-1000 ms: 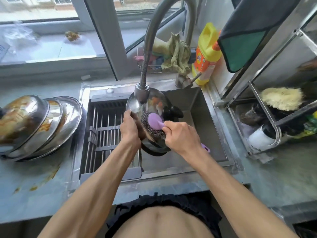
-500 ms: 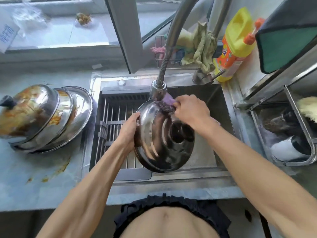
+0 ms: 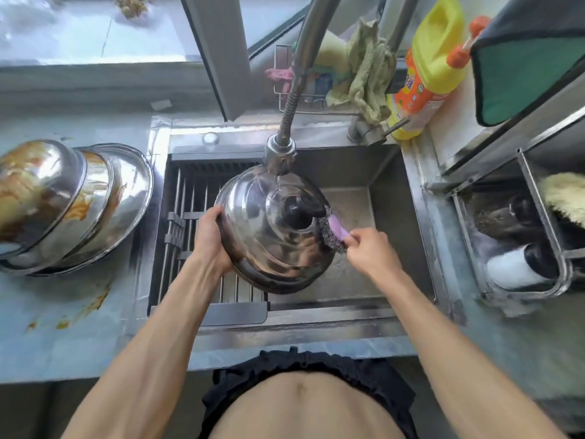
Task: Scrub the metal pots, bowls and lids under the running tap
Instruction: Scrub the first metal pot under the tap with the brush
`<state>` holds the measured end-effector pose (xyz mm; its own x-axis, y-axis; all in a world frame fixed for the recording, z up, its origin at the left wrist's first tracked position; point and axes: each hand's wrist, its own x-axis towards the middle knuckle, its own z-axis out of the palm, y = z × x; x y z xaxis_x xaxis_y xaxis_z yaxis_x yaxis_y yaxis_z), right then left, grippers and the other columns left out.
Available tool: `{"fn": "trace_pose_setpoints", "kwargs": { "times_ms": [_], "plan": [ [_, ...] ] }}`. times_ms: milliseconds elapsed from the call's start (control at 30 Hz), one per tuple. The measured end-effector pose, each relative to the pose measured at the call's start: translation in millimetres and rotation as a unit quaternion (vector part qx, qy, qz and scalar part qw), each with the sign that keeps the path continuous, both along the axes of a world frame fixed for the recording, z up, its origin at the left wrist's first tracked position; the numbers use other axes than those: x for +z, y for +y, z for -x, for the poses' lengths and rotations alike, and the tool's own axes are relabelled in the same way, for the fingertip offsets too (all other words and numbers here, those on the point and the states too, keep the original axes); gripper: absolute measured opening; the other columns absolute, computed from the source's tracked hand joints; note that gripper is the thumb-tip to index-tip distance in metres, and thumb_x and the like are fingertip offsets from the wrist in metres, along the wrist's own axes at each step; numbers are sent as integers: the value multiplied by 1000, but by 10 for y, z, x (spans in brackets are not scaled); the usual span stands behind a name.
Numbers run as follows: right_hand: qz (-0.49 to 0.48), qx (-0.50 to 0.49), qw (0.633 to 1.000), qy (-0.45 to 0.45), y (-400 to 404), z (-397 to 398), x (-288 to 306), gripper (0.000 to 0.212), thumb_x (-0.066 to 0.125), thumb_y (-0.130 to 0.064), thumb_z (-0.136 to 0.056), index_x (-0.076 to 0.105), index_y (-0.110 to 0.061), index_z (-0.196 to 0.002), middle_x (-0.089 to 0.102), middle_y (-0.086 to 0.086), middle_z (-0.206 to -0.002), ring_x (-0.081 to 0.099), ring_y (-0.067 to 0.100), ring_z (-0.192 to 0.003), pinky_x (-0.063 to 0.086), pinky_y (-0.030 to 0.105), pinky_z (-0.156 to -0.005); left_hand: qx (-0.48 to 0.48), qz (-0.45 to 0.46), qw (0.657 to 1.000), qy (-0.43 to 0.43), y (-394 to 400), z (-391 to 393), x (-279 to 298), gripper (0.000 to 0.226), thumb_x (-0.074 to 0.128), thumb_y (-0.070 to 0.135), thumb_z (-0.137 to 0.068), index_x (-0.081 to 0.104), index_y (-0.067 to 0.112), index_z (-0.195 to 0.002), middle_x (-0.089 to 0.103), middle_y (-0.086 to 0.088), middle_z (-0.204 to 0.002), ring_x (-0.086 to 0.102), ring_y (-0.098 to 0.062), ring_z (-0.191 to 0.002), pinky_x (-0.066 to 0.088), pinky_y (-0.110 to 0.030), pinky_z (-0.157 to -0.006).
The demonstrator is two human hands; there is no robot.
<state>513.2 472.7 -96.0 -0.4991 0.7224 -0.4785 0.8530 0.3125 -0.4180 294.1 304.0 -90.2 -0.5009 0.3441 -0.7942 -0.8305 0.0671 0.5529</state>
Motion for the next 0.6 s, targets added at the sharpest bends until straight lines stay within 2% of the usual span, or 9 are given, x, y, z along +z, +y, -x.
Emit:
{"fn": "trace_pose_setpoints", "kwargs": {
  "times_ms": [133,200,300,367,433,500,567,600],
  "plan": [
    [-25,33,999,35,-388,-166,24,22,50,-31,-96,60,-17,-83,67,16,-85,61,40,-84,44,39,-64,51,-6,999,9,90,-38,85,42,53,35,-95,72,11,-123,75,-14,-118,73,-32,-107,56,-55,-97],
    [-39,62,995,61,-566,-163,104,23,49,-31,-97,55,-16,-80,67,16,-86,59,41,-83,39,40,-62,57,0,998,24,140,-125,120,40,58,36,-90,72,11,-119,76,-11,-116,75,-29,-103,58,-52,-92],
    [-50,83,989,109,-687,14,258,24,48,-29,-97,46,-21,-74,66,16,-81,59,42,-81,36,40,-60,30,32,995,89,209,-293,129,25,58,39,-92,71,19,-86,76,-3,-89,74,-22,-80,62,-38,-75],
    [-75,87,987,111,-656,157,347,20,48,-29,-97,51,-20,-79,67,17,-86,58,43,-85,38,40,-62,3,47,988,145,210,-333,119,28,58,42,-91,63,25,-69,68,-3,-77,67,-21,-71,58,-35,-71],
    [-101,94,985,107,-564,283,433,18,47,-29,-96,56,-19,-86,67,18,-90,59,45,-88,40,41,-66,-20,50,983,177,165,-318,132,34,58,47,-88,57,27,-61,60,-2,-71,60,-19,-67,54,-38,-73],
    [-124,93,983,102,-433,374,511,19,47,-30,-96,60,-17,-93,68,18,-95,60,45,-92,43,42,-71,-42,45,979,192,114,-303,124,42,57,47,-91,51,28,-53,53,3,-64,55,-16,-61,50,-35,-71],
    [-125,79,984,103,-257,473,573,20,48,-31,-96,63,-17,-97,67,19,-100,60,45,-96,44,43,-73,-60,33,978,196,53,-290,144,42,57,45,-93,52,28,-55,56,2,-65,58,-15,-62,53,-35,-73],
    [-119,69,985,103,-156,510,583,21,49,-31,-95,64,-18,-97,67,19,-101,59,44,-97,43,42,-74,-64,23,980,189,20,-281,140,35,59,47,-91,56,28,-61,60,-2,-72,61,-18,-69,56,-40,-81]
  ]
}}
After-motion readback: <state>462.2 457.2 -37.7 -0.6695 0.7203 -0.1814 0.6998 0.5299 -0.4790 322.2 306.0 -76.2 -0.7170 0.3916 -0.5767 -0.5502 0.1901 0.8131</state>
